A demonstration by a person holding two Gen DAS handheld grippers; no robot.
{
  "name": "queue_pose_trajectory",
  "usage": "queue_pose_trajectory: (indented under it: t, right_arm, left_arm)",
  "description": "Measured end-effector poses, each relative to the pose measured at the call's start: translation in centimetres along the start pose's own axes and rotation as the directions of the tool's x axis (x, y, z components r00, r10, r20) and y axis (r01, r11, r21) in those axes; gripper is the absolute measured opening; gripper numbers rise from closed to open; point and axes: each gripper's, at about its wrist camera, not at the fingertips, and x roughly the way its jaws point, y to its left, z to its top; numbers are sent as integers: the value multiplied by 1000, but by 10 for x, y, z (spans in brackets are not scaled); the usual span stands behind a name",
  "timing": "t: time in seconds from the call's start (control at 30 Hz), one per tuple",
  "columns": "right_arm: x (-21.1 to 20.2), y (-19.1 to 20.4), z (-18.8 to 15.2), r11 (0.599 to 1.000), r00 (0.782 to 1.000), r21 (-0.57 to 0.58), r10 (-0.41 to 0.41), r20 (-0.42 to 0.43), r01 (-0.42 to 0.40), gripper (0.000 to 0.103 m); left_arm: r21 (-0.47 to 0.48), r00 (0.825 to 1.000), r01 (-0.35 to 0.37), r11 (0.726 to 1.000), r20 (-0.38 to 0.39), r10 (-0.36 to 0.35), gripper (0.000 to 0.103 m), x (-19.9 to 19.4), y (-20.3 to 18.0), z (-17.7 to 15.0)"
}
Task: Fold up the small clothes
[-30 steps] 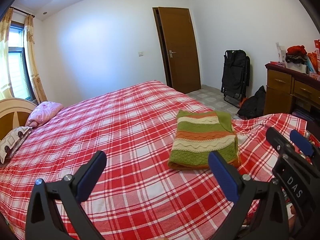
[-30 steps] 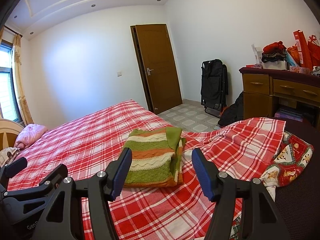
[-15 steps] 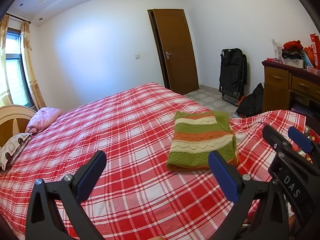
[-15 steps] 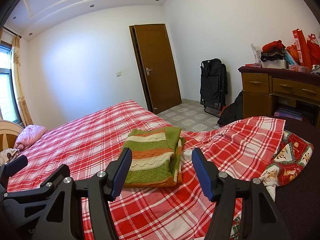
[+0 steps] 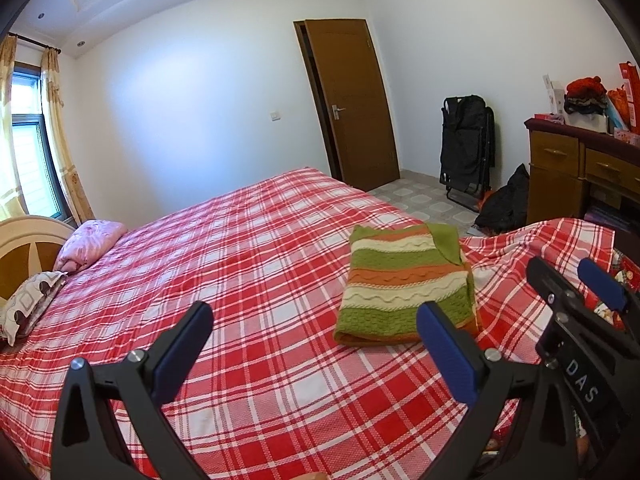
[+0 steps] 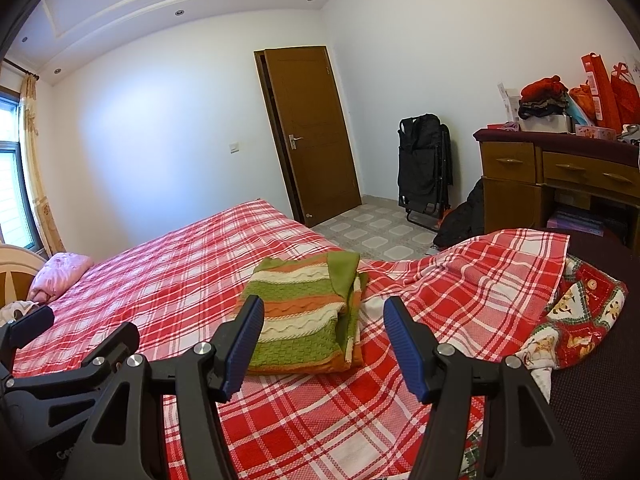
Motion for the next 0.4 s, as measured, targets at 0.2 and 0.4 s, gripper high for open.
queue_pose_trajectory:
  t: [0.2,0.4]
  right_arm:
    - [1,0,0,1000,1000,2,-3,0,3,63]
    - [3,-1,1,1000,1000,12,0,-18,0,63]
  left_arm:
    - [-25,999,27,999,-34,-28,103,4,3,1]
    - [-15,1000,22,1000,-14,-23,103,3,3,-2]
